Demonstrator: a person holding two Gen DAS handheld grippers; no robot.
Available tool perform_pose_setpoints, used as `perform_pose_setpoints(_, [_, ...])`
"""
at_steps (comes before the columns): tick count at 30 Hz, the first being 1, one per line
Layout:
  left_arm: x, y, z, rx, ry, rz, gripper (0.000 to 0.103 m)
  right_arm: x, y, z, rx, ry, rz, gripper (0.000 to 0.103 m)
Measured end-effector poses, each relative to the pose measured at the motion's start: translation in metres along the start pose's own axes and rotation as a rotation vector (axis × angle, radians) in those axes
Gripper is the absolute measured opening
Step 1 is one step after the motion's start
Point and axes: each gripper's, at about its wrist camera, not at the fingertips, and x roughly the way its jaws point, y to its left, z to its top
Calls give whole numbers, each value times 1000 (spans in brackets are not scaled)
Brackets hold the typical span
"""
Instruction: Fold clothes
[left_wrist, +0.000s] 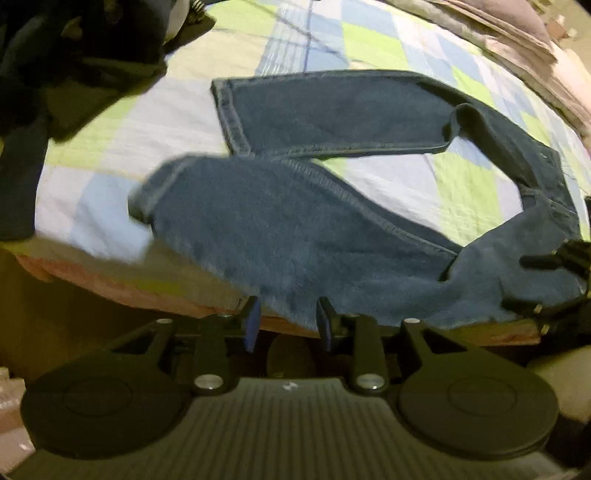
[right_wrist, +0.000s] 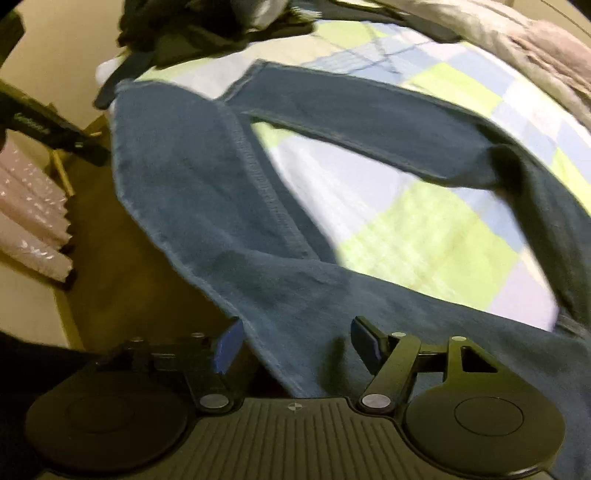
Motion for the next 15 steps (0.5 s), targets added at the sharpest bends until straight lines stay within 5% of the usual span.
perform_pose_setpoints(7, [-7,-38,73,261,-105,-31,35,-63,-89,-17,254,-86,-226,68])
perform_pose_setpoints(15, [71,-174,215,533,-198,-82,43,-94,-304,-68,583,-139,-411,68])
